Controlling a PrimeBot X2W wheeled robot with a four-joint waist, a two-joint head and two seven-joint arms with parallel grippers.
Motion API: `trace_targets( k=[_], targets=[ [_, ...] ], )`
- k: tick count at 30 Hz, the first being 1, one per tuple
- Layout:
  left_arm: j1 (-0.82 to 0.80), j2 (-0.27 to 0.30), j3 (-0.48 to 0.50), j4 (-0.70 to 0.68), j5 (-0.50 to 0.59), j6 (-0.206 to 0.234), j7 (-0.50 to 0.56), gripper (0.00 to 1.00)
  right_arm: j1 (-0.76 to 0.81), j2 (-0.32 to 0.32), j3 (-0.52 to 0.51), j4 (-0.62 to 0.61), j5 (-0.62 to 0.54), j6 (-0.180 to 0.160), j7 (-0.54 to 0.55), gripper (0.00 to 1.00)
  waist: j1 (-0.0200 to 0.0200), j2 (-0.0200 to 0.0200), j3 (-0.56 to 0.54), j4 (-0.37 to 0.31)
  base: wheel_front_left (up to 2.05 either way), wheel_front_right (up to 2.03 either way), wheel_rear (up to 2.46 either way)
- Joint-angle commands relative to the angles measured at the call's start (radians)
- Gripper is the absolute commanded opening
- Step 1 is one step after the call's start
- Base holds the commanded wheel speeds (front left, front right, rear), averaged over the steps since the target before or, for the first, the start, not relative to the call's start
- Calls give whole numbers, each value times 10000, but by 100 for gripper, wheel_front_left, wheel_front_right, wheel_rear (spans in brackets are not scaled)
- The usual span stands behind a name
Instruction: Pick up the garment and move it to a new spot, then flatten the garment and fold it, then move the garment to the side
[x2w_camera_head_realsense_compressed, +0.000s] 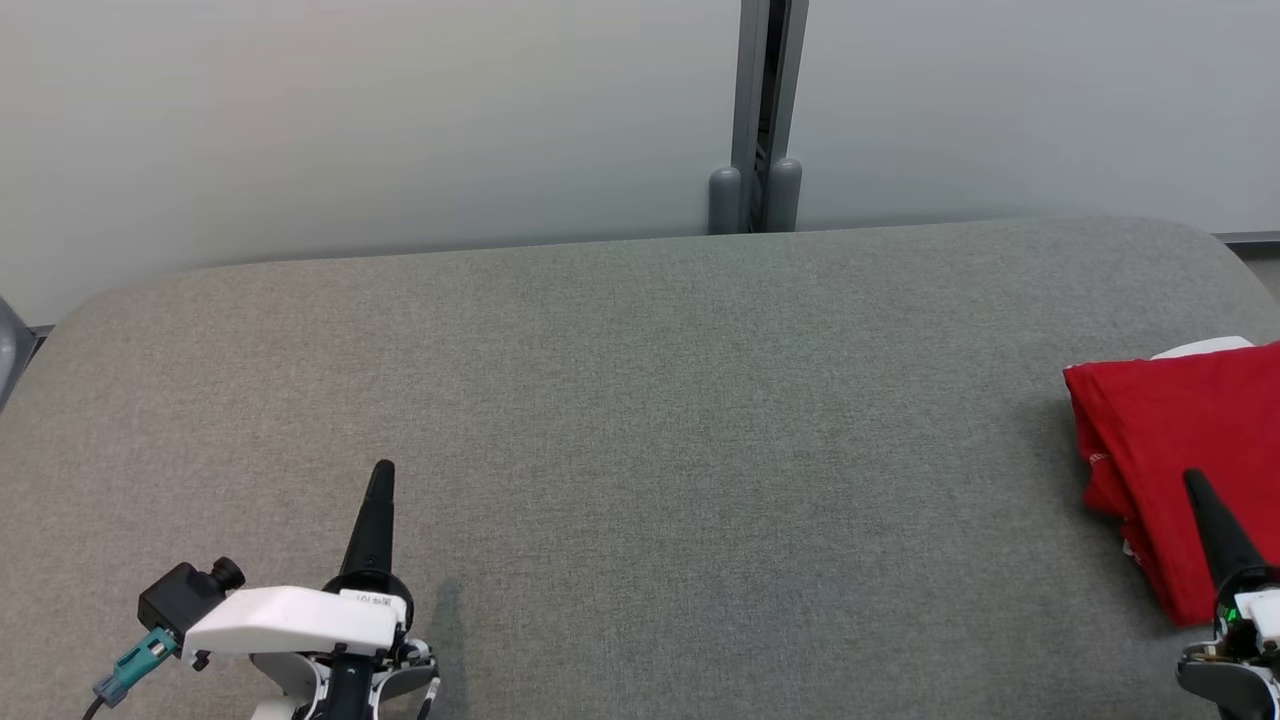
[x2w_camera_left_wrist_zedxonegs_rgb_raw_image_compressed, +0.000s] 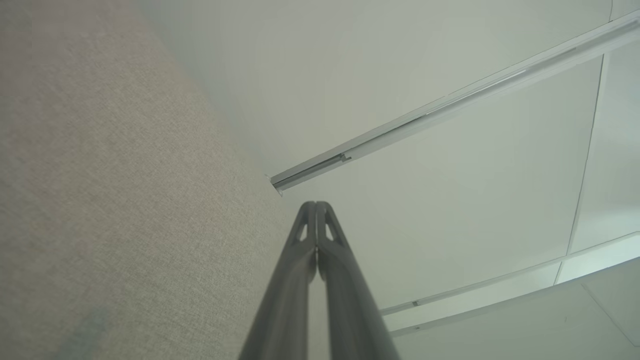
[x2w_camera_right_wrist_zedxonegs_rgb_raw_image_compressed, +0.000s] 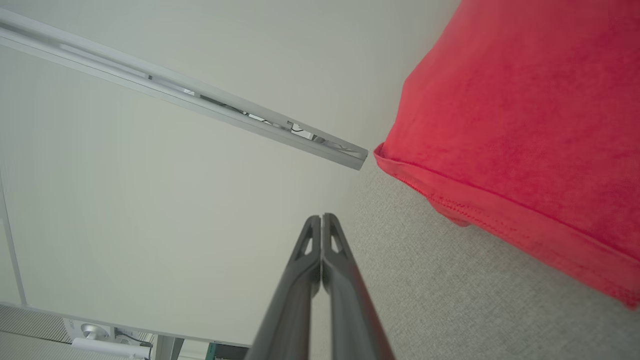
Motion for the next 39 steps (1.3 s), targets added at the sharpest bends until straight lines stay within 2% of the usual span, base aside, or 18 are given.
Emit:
trace_targets(
  k=[1,39],
  targets=[
    [-270,17,77,1,-202,-96,-37,0,-236,-102,-89,-4,243,1,69,0,0,-1,1,3,0,0,0],
    [-847,-555,304,706,-2796,-969,-143,0,-855,-175,-825,875,3170,0,863,0,0,-1,59,82,0,0,0]
  ],
)
